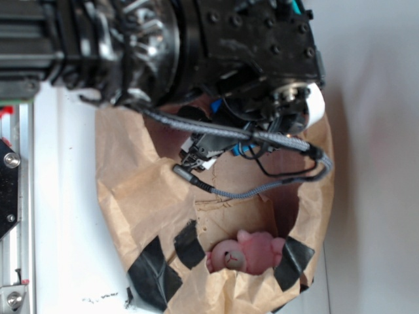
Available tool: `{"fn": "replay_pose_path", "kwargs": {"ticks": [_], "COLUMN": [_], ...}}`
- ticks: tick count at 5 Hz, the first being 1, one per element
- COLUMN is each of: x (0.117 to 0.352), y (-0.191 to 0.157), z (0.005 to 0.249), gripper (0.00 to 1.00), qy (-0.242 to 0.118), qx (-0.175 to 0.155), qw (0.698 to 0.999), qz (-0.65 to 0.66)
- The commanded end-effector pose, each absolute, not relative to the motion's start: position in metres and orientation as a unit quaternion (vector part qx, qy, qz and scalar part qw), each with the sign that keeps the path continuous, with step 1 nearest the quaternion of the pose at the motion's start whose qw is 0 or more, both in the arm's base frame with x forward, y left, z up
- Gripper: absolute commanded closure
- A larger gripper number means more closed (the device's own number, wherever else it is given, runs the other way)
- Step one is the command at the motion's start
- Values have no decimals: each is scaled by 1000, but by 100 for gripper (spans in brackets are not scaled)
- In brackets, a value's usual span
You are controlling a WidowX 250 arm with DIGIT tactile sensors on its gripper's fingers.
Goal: Grab the blue block.
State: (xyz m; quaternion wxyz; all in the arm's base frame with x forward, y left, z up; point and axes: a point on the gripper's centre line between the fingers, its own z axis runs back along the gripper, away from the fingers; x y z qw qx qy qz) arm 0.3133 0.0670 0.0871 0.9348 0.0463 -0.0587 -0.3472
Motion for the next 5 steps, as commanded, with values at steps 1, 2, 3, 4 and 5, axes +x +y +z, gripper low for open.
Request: {"fn": "replay_pose_path", "kwargs": {"ticks": [1,2,3,4,5], "x": [342,350,350,350,360], "y": [68,68,61,58,65], "z": [77,69,61,53,48], "gripper": [0,0,0,0,0], "qy": [-93,-87,-87,-82,-74], "qx": [67,59,62,68,66], "qw": [925,924,925,921,921], "qz": [-362,-367,-365,-374,-377]}}
